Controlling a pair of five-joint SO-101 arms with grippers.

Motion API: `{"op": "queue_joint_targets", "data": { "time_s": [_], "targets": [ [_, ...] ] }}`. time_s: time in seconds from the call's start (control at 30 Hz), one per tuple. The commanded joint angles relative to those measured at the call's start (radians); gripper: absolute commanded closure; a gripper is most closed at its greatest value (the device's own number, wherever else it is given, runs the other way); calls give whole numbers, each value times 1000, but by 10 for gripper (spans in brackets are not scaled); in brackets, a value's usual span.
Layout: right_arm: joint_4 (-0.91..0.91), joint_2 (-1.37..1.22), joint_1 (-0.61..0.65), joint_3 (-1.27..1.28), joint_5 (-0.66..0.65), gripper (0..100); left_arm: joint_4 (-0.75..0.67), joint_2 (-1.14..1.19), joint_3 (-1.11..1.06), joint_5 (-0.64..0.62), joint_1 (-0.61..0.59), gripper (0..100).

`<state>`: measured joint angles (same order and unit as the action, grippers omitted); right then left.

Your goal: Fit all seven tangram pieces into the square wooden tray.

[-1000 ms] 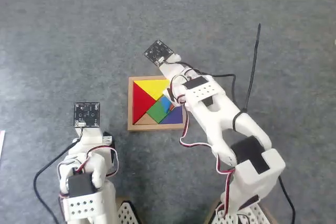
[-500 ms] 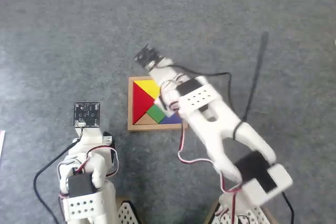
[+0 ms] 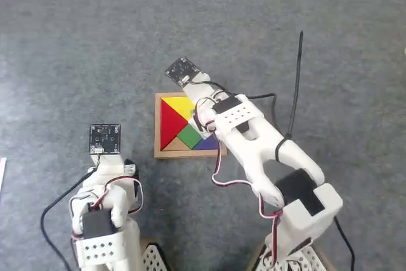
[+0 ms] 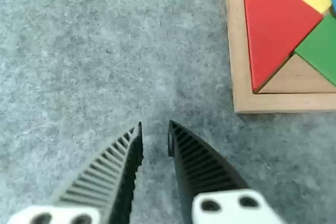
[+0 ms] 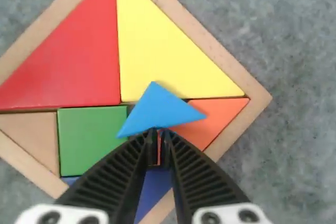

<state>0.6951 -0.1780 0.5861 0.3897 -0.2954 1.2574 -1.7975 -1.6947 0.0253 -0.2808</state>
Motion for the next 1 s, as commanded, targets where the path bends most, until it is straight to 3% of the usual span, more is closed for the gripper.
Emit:
{"op": "queue_joint_targets", "data": {
  "time_s": [0.0,0.23,0.43,0.6,0.97],
  "targets": [
    [25,53,-13,-12,5,965,3,-18,12,0,3,919],
    [64,183,-8,-6,15,965,3,-18,12,0,3,919],
    [-174,53,47,-2,72,965,3,-18,12,0,3,919],
    [-338,-102,51,-8,43,965,3,-18,12,0,3,919],
    [-142,-19,64,-2,-121,965,3,-18,12,0,3,919]
  ]
}}
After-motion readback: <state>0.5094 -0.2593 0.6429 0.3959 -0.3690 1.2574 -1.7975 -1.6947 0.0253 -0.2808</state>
